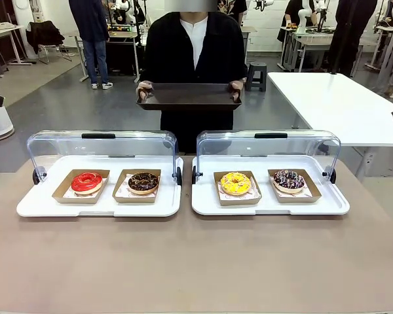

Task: Provide the desired donut to the person.
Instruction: Pick up and lift the Paper togo box containing the Donut pointed at by the person.

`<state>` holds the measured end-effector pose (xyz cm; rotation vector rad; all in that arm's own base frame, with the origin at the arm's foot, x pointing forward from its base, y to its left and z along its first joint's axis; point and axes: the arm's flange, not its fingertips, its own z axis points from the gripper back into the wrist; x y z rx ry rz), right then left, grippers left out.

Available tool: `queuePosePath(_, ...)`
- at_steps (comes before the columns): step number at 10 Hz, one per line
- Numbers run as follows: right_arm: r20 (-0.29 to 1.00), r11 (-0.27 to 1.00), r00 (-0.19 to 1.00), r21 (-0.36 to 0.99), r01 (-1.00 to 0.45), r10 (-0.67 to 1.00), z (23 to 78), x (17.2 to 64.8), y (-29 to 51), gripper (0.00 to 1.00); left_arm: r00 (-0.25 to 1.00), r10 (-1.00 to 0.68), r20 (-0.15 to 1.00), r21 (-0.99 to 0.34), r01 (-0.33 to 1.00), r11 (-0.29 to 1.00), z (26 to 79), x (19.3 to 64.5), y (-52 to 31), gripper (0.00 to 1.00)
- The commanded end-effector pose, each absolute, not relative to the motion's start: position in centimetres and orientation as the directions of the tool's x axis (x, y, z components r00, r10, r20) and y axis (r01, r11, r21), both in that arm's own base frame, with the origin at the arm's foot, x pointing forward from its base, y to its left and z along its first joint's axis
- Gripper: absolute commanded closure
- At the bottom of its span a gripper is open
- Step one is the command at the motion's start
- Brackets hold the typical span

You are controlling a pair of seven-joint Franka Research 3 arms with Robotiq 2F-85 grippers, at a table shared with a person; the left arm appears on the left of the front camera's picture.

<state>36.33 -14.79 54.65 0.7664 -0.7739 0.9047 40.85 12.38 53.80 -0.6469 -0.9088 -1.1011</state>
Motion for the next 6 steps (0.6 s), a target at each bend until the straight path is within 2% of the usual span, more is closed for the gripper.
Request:
queuePosePath(1, 0.844, 0.402, 0.378, 0.218, -0.890, 0.379, 55.33, 36.09, -14.95, 0.00, 0.144, -0.510, 0.848, 0.003, 0.961, 0.276, 54.35, 41.00, 13.19, 0.00)
queuePosePath(6, 0.845, 0.388, 0.360, 0.202, -0.899, 0.395, 55.37, 36.15, -14.81, 0.00, 0.150, -0.524, 0.839, -0.017, 0.968, 0.250, 54.25, 40.85, 12.80, 0.00)
